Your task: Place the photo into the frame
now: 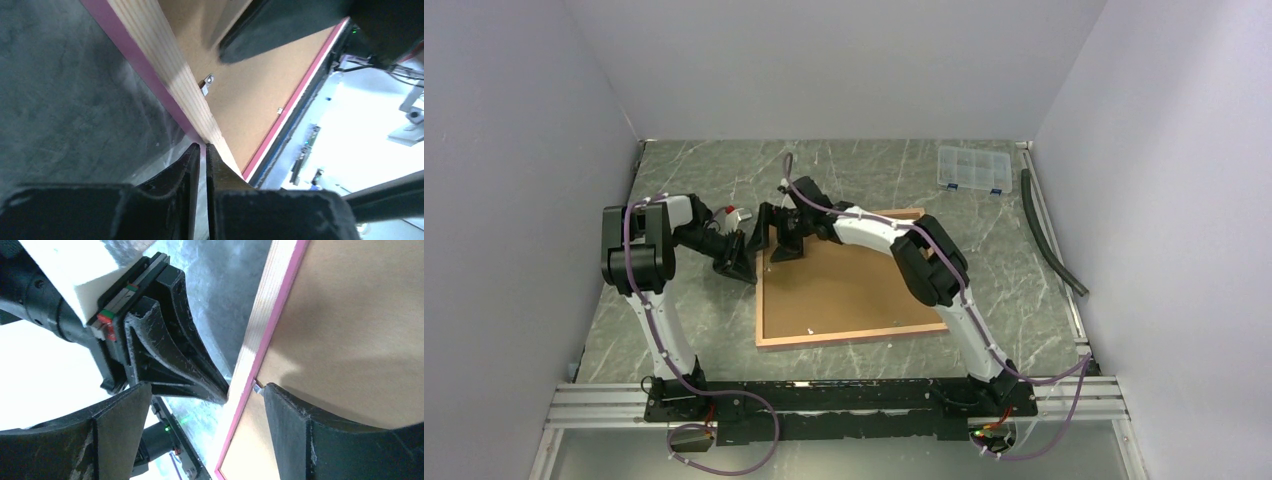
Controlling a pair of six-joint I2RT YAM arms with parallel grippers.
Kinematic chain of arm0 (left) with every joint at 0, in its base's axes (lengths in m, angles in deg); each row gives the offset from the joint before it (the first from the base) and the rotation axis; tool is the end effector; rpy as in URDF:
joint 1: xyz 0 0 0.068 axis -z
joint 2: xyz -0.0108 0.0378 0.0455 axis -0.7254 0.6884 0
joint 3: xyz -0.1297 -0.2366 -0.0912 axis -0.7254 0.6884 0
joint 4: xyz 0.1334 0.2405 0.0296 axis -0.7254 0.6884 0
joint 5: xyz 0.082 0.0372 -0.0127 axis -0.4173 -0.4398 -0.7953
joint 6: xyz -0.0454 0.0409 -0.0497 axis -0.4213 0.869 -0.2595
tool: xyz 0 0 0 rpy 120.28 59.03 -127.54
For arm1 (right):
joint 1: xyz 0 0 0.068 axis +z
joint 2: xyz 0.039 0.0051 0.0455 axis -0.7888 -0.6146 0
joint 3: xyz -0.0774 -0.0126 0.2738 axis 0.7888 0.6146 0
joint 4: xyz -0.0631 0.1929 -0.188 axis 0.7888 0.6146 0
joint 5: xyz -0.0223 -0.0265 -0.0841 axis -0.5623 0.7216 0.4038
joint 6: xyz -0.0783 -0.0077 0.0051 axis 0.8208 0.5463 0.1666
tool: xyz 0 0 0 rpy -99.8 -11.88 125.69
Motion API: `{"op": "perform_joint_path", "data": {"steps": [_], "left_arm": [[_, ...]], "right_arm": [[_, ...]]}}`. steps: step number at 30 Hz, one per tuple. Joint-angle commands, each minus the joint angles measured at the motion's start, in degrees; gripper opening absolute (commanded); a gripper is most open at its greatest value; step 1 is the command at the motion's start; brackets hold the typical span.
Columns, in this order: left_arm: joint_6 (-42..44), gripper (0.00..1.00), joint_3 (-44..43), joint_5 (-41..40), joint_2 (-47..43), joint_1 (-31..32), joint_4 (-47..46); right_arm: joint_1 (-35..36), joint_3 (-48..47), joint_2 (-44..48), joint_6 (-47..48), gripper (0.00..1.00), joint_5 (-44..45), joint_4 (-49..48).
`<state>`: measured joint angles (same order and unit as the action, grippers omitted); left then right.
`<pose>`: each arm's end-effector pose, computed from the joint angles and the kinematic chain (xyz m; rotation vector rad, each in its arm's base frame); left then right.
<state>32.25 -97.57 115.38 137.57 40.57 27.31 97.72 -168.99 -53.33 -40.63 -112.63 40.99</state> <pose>0.3481 -0.0164 0.0953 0.2989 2.8002 -1.3802 0.3725 0.4338 0.1340 -0.2055 2.6162 1.4398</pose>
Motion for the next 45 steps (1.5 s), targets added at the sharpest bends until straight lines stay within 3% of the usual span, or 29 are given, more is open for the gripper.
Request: {"op": "perform_joint_path", "data": {"steps": [1, 4, 8, 13, 17, 22, 34, 40, 45], "left_arm": [[4.7, 0.17, -1.8, -4.9, -4.8, -0.6, 0.4], [6.3, 0.22, -0.5, -6.7, -7.4, -0.6, 0.6], [9.7, 0.27, 2.6, -11.2, -10.6, 0.1, -0.2], [11.4, 0.27, 10.0, -19.4, -15.6, 5.2, -5.4], [11.6, 0.26, 13.6, -23.9, -17.7, 10.4, -8.3], [11.3, 0.26, 16.5, -27.1, -19.5, 14.0, -9.8], [10.5, 0.24, 18.7, -27.9, -21.4, 18.7, -10.2], [9.2, 0.23, 19.0, -28.3, -21.1, 22.7, -10.6], [7.3, 0.23, 18.0, -26.5, -20.2, 26.6, -10.1]], "right_arm": [[-4.5, 3.2, 12.9, 5.6, 0.89, 4.9, 1.2], [-8.6, 13.1, 23.7, 5.9, 0.99, 8.5, 0.8], [-16.5, 29.1, 38.9, 6.4, 1.0, 16.3, 3.5], [-26.7, 45.3, 53.9, 8.8, 1.0, 28.3, 10.6], [-33.2, 55.1, 60.6, 8.8, 1.0, 29.5, 9.8], [-36.5, 60.6, 60.3, 9.7, 1.0, 29.6, 7.4], [-35.5, 55.2, 44.2, 9.4, 1.0, 23.6, 1.2], [-29.3, 42.6, 32.5, 8.5, 1.0, 23.6, 2.7], [-24.3, 22.5, 19.5, 9.7, 1.0, 21.1, 8.5]]}}
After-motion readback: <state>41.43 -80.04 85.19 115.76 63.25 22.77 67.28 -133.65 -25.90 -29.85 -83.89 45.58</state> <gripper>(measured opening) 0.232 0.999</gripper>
